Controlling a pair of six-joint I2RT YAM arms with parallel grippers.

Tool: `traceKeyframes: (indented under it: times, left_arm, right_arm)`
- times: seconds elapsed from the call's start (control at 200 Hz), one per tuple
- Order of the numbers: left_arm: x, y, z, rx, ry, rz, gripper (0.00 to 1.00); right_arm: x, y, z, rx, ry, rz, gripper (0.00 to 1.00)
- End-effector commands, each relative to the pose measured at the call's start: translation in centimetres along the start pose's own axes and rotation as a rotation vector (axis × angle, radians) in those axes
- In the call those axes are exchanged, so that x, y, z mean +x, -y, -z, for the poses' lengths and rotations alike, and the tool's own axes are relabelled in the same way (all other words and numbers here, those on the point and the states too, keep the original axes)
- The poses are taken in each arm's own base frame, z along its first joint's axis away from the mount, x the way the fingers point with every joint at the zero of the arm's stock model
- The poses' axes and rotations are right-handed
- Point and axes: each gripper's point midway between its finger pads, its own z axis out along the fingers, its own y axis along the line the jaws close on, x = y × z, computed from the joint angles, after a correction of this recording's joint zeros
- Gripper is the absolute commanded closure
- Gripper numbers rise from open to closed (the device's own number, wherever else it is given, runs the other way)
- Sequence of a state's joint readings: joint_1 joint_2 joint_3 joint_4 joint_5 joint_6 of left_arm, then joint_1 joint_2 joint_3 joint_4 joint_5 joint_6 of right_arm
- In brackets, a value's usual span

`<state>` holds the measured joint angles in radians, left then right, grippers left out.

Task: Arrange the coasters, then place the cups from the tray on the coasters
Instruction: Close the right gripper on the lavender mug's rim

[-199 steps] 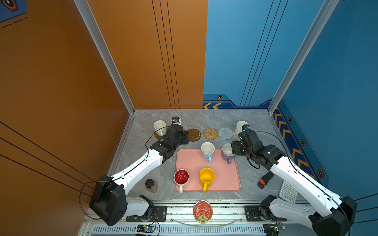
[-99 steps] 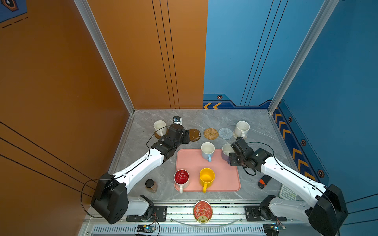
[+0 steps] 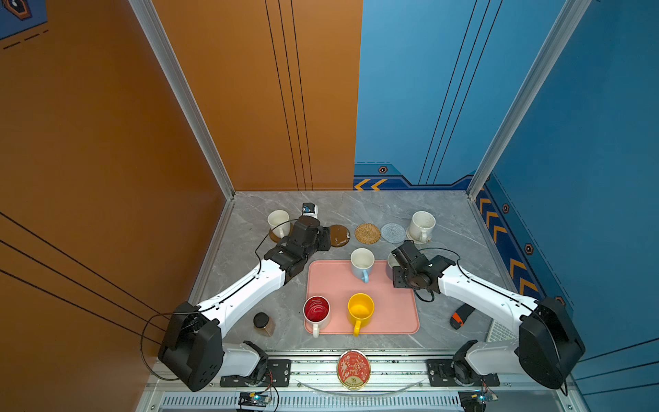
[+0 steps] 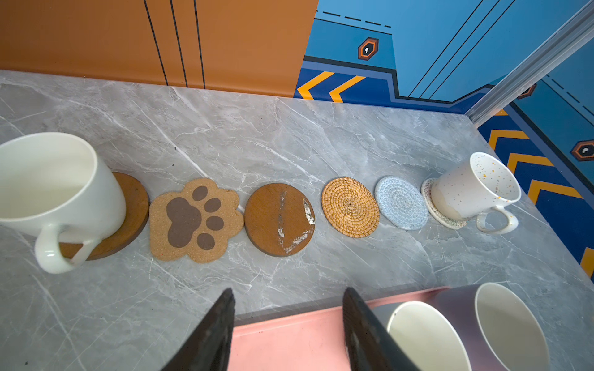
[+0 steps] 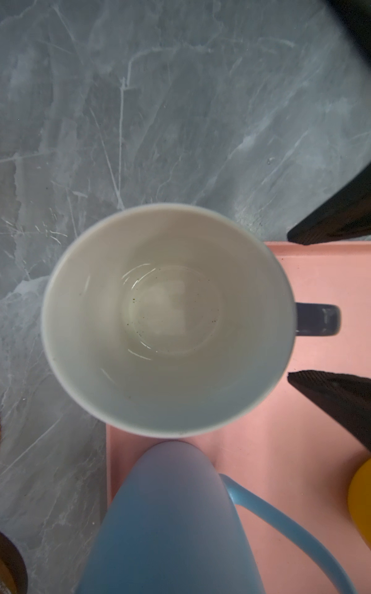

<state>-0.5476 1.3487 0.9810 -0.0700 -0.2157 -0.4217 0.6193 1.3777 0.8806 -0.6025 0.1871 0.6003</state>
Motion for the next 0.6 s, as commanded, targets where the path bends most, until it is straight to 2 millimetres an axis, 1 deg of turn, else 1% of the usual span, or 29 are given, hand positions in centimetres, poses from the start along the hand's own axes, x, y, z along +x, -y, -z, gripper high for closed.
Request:
traceKeyframes:
  times: [0.0,0.596]
  left_arm:
    - [0.5,-0.1,0.0,0.001,-0.007,-0.023,0.45]
    - [0.9,-0.1,-0.5,-0.002,-0.022,-0.024,0.45]
  right_arm:
    - [-0.2,-0.1,-0.6,0.013,0.006,-0.008,0.42]
    - [-0.1,0.0,-2.8,0.032,-0.020,-0.026,0.59]
